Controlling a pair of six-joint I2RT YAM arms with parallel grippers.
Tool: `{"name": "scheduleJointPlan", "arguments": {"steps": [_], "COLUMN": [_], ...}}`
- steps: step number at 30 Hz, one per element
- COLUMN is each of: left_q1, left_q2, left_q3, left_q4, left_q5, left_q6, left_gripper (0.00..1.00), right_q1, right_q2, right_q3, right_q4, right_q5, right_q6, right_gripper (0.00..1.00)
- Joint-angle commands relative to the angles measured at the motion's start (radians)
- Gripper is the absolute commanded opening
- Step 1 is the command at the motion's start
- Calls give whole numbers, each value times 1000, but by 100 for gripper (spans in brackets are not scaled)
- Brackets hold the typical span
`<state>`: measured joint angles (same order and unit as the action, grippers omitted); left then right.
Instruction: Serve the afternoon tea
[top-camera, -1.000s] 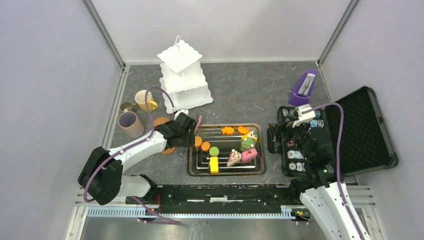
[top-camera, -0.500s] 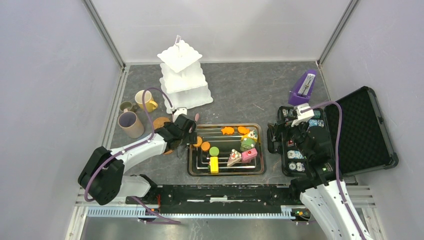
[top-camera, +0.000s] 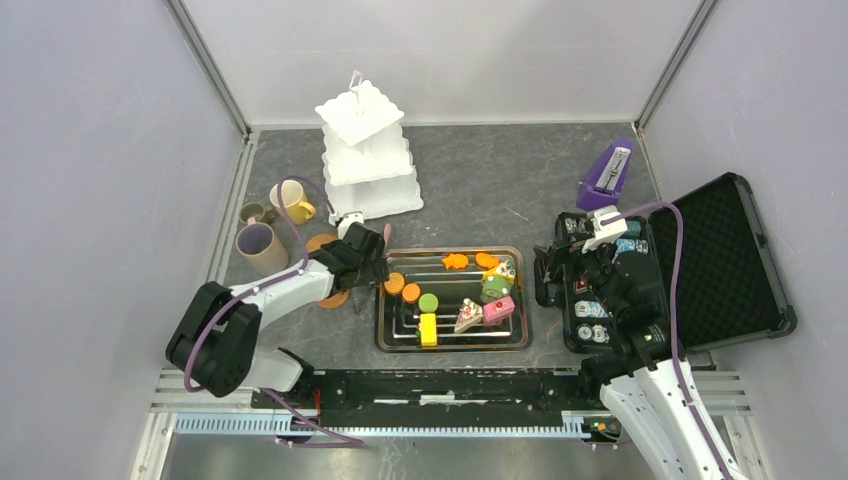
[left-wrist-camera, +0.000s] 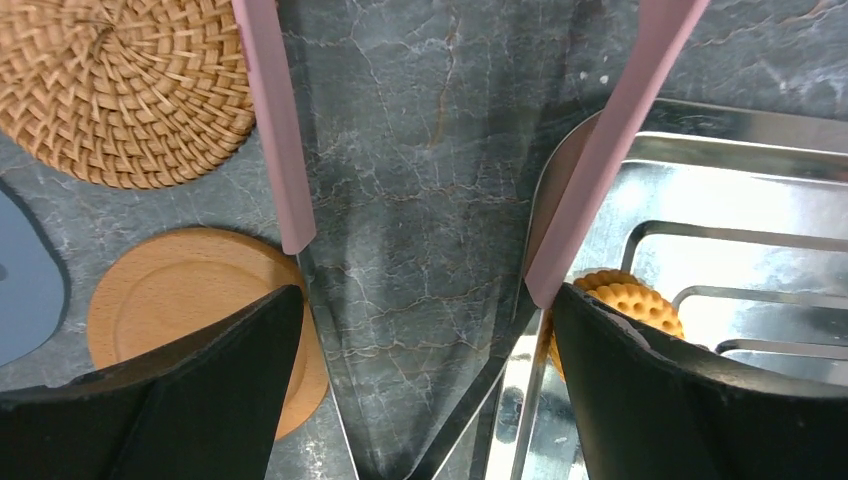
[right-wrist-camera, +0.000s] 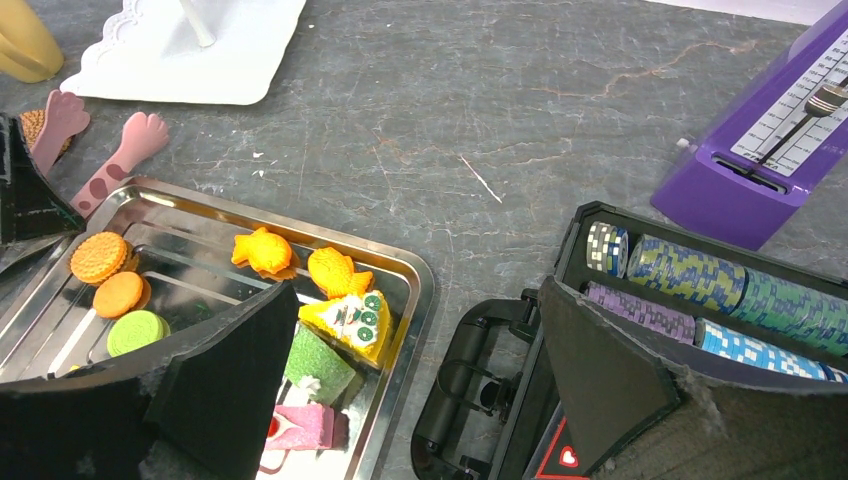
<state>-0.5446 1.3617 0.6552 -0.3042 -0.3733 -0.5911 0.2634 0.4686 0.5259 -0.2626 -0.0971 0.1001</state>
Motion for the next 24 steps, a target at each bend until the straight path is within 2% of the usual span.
{"name": "scheduleJointPlan", "arguments": {"steps": [1, 5, 8, 12, 14, 20, 24], "left_q1": [15, 17, 17, 17, 17, 15, 14], "left_q2": [41, 59, 44, 36, 27, -64, -123], "left_q3": [33, 26, 18, 23, 27, 41, 83], "left_q4": [46, 59, 64, 53, 43, -27, -140], "left_q5": [27, 33, 29, 25, 21, 15, 78], "left_q6": [-41, -41, -40, -39, -39, -34, -21], "left_gripper": [100, 99, 94, 77, 72, 66, 64], "right_q1": [-4, -4, -4, -4, -4, -3, -4], "right_q2": [-7, -10, -8, -7, -3, 4, 8], "right_q3": [-3, -2, -1, -3, -1, 2, 2], "right_q4": [34, 31, 31, 33, 36, 38, 45], "right_q5": [-6, -4, -4, -5, -6, -9, -8], "right_q6": [1, 0, 0, 2, 3, 3, 4], "right_gripper": [98, 98, 98, 98, 98, 98, 98]}}
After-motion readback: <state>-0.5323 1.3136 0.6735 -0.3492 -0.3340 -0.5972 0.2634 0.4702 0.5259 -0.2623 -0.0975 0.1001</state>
